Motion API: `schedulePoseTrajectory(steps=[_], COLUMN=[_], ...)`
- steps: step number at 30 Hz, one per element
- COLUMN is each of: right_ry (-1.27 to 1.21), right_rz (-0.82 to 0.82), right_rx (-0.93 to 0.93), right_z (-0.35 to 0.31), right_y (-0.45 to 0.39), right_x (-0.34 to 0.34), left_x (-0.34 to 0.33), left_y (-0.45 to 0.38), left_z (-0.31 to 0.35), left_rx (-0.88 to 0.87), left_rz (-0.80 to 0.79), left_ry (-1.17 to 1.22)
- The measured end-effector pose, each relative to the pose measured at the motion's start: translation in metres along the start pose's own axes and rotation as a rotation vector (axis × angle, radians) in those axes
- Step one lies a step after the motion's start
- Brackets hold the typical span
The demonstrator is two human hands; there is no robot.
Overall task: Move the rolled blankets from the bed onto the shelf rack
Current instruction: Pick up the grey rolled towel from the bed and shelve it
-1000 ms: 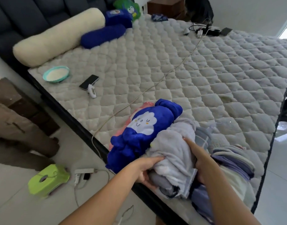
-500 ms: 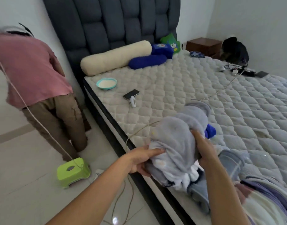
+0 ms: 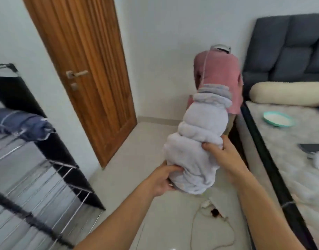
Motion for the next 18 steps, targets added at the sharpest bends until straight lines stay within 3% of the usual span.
schedulePoseTrajectory(steps=[5, 11, 18], right_ry=[0.087, 0.168, 0.147], right_rz=[-0.305, -0.618, -0.977], right_rx=[0.113, 0.309, 0.351], right_z=[0.004, 0.004, 0.005], right_y=[-0.034, -0.049, -0.064], right_x=[-0.166, -0.336, -0.506], left_x=[0.137, 0.280, 0.388], left_y=[0.037, 0.075, 0.127], left_z=[-0.008, -0.006, -0.003], left_rx=[-0.021, -0.011, -0.097], left_rz=[0.266, 0.537, 0.847], left_ry=[0.199, 0.244, 0.463])
Point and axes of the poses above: each hand's wrist, its own y-axis away from the middle knuckle, its own x-axis out of the back of the hand, z = x × y, the point moved 9 cm from there along -y, towards the middle knuckle, and after that the axes turned 9 degrees about -y, right-handed, at the moved point
